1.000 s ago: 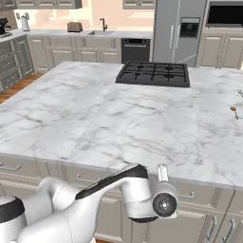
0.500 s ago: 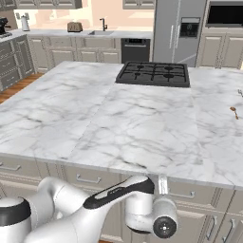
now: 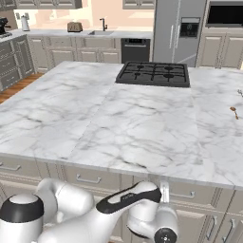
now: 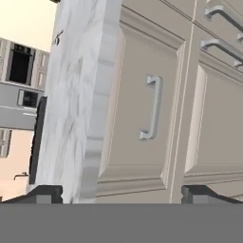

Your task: Take the tongs from the drawer on the right and place them on the dining counter next to the tray containing the kebab skewer.

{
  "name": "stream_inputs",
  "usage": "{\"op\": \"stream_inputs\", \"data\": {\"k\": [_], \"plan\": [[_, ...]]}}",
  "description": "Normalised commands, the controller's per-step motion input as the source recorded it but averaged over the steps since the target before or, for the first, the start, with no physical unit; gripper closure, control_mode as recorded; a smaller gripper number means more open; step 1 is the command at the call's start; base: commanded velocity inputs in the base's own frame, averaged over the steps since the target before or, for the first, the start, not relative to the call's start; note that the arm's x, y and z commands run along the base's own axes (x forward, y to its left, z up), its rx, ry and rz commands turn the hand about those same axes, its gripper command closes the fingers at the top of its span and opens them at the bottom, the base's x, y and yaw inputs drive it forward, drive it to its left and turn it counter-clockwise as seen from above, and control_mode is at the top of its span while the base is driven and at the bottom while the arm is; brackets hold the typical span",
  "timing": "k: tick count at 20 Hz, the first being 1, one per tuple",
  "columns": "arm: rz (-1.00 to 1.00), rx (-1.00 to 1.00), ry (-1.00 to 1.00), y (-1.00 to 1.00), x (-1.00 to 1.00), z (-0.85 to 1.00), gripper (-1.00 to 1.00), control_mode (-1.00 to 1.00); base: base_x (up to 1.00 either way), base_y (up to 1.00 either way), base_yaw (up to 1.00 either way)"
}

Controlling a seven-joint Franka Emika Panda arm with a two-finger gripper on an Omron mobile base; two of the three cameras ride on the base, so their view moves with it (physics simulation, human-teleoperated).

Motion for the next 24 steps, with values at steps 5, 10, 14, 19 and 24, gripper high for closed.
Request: {"op": "stream_inputs", "data": {"k": [5, 10, 14, 19, 24], "plan": [[0.00, 0.01, 0.00, -0.16, 0.00, -0.28, -1.00, -1.00, 0.00, 0.00, 0.00], [0.00, 0.00, -0.01, 0.00, 0.00, -0.25, -1.00, -1.00, 0.00, 0.00, 0.00], [0.00, 0.01, -0.01, 0.00, 0.06, -0.16, -1.00, -1.00, 0.00, 0.00, 0.00], [0.00, 0.01, 0.00, -0.01, 0.19, -0.06, -1.00, -1.00, 0.00, 0.00, 0.00], [0.00, 0.02, 0.00, -0.11, 0.22, -0.12, -1.00, -1.00, 0.00, 0.00, 0.00]]}}
